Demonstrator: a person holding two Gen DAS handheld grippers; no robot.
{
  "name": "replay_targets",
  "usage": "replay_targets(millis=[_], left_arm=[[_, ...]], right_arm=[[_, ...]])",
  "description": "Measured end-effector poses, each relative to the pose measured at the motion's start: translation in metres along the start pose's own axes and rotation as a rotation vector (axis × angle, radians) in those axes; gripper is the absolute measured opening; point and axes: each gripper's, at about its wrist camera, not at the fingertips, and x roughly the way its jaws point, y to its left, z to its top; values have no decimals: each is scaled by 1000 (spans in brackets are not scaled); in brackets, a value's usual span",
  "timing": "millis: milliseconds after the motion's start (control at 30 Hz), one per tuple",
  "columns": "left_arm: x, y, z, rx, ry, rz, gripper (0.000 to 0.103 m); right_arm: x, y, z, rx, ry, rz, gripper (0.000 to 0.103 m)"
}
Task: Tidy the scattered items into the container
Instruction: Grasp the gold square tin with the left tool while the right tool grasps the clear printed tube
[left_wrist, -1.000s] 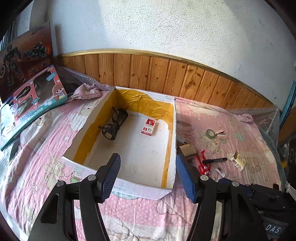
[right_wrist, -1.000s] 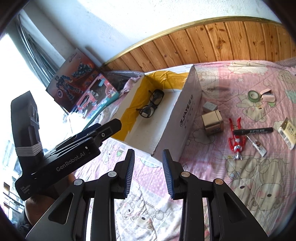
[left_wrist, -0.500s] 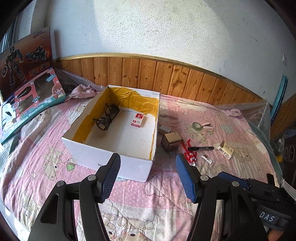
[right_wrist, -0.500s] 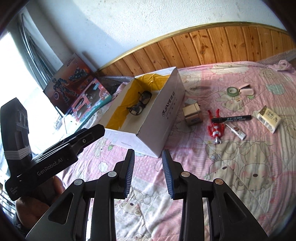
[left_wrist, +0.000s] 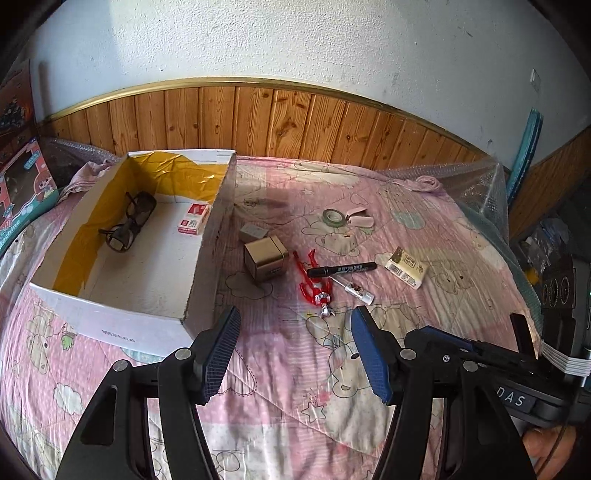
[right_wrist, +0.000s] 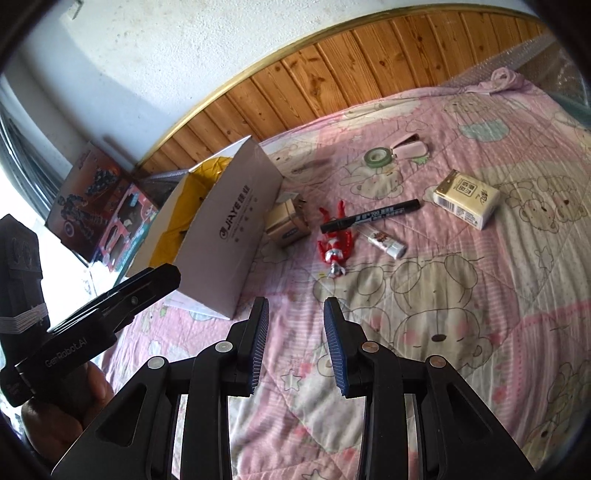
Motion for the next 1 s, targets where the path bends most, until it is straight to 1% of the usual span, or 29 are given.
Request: replay_targets(millis=[100, 233, 300, 367, 467, 667, 767, 833, 867, 900, 967, 1000], left_arm=[[28, -3, 4, -1, 46, -3, 64], [64, 1, 13, -29, 96, 22, 69], [82, 5, 18, -49, 114, 51, 69], [99, 10, 24, -79, 130, 55, 70], [124, 14, 31, -113, 153, 81, 71], [170, 17, 45, -146, 190, 129, 71], [192, 23, 51, -155, 213, 163, 71], [204, 26, 53, -159, 226, 165, 71], [210, 27, 53, -153, 235, 165, 71], [215, 28, 54, -145, 241, 166, 71], [223, 32, 53, -143, 246, 163, 71], [225, 36, 52, -150, 246, 157, 69]], right_arm=[[12, -15, 5, 0, 15, -36, 35], [30, -29, 16, -30, 41, -76, 36], [39, -35, 22, -52, 55, -95, 37], [48, -40, 28, -83, 66, -113, 39], [65, -47, 38, -129, 87, -139, 40], [103, -57, 54, -245, 143, -185, 41], [122, -59, 57, -295, 177, -181, 43], [135, -60, 58, -322, 201, -178, 43], [140, -60, 57, -338, 207, -178, 44], [143, -58, 57, -362, 195, -181, 45], [148, -54, 58, -393, 185, -186, 44], [150, -54, 59, -396, 178, -194, 38]])
